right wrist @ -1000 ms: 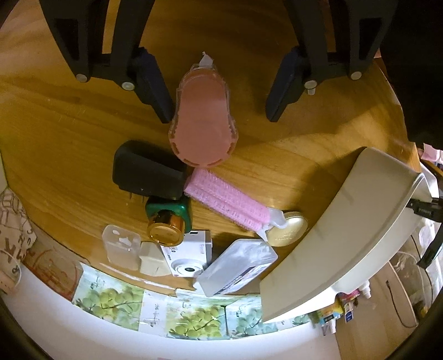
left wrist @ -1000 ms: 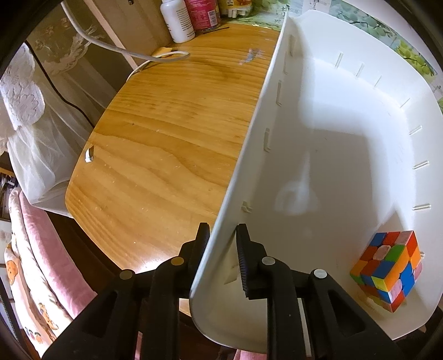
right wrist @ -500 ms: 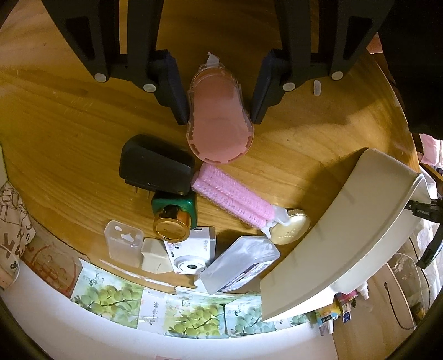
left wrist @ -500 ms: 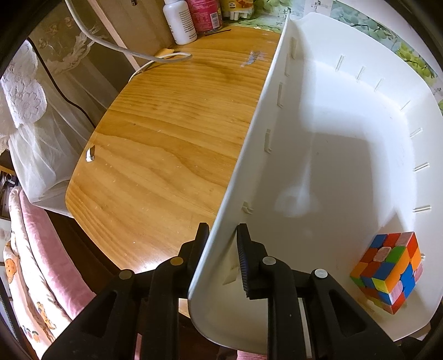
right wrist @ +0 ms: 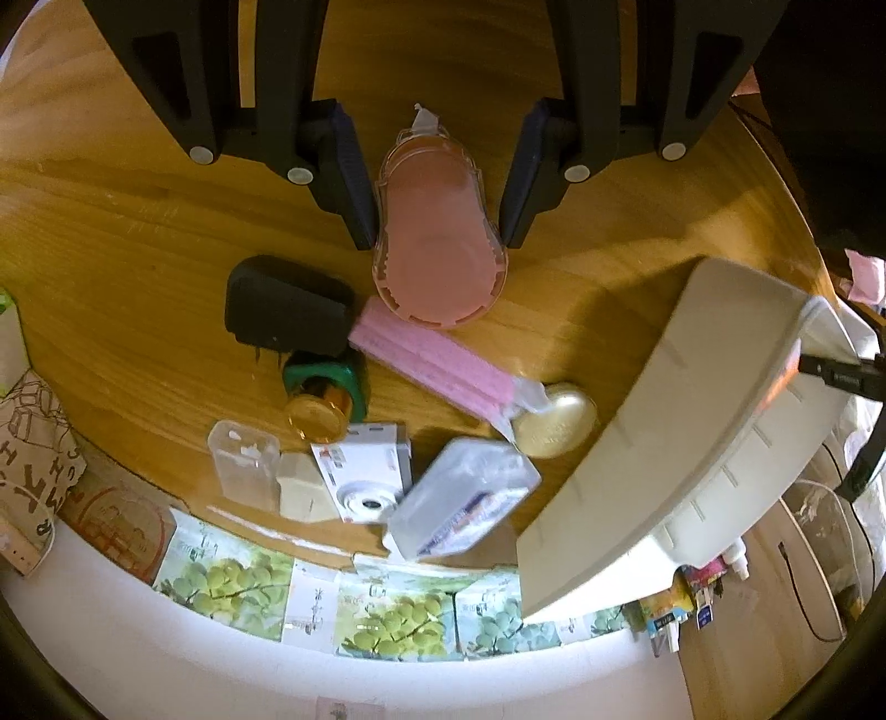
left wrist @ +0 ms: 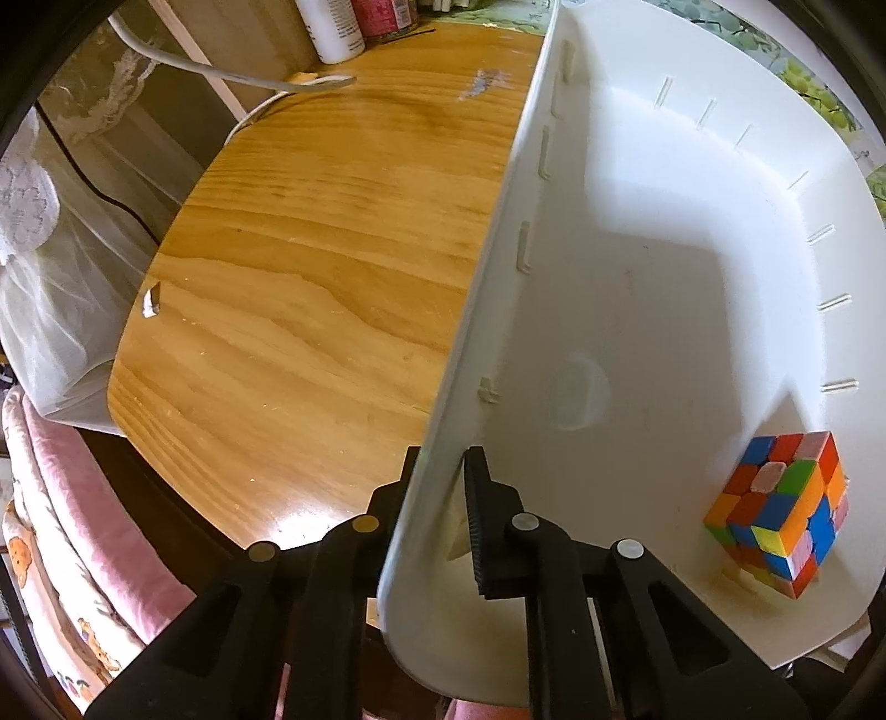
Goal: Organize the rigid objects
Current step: 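Grasp the pink oval sponge with the right gripper and lift it, then lower the pink sponge into the tray and open the right gripper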
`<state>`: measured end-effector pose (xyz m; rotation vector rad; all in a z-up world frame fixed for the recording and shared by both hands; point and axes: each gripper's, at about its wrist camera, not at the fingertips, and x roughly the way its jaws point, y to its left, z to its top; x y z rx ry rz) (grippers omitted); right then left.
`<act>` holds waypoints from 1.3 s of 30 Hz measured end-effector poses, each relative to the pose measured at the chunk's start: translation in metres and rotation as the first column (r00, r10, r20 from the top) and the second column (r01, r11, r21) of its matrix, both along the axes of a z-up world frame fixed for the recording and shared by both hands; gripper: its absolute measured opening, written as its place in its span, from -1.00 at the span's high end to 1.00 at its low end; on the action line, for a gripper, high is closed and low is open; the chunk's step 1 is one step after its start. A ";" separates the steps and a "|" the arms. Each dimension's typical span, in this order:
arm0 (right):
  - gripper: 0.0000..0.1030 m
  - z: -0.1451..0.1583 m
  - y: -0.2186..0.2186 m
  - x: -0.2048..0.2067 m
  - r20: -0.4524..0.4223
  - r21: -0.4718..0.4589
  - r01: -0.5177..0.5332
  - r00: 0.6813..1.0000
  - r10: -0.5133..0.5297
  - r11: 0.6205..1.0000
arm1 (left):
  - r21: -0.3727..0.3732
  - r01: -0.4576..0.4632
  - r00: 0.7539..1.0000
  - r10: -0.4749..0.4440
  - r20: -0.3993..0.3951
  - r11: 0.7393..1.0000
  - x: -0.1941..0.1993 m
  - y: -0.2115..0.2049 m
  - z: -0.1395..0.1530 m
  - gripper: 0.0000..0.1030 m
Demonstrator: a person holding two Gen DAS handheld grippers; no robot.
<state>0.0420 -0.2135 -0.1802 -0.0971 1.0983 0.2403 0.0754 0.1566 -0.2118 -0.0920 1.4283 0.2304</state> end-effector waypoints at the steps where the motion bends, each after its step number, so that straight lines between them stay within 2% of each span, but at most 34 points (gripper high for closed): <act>1: 0.11 0.003 0.003 0.000 0.004 0.001 0.005 1.000 -0.005 1.000 | -0.012 0.003 1.000 -0.003 -0.003 1.000 0.001 0.001 0.000 0.75; 9: 0.11 0.032 0.025 0.006 0.051 -0.014 0.033 0.998 -0.033 0.999 | -0.074 0.051 0.998 -0.052 -0.019 0.996 0.007 0.015 -0.004 0.82; 19: 0.11 0.087 0.057 0.024 0.161 -0.017 0.056 0.985 -0.053 0.998 | -0.118 0.117 0.992 -0.121 -0.028 0.986 0.017 0.018 -0.007 0.83; 27: 0.11 0.119 0.097 0.033 0.198 -0.024 -0.003 0.980 0.008 1.000 | -0.145 0.152 0.986 -0.159 -0.038 0.978 0.024 0.021 -0.012 0.83; 39: 0.11 0.125 0.166 0.037 0.197 0.003 -0.137 0.971 0.134 0.991 | -0.160 0.221 0.972 -0.231 -0.048 0.962 0.031 0.020 -0.014 0.90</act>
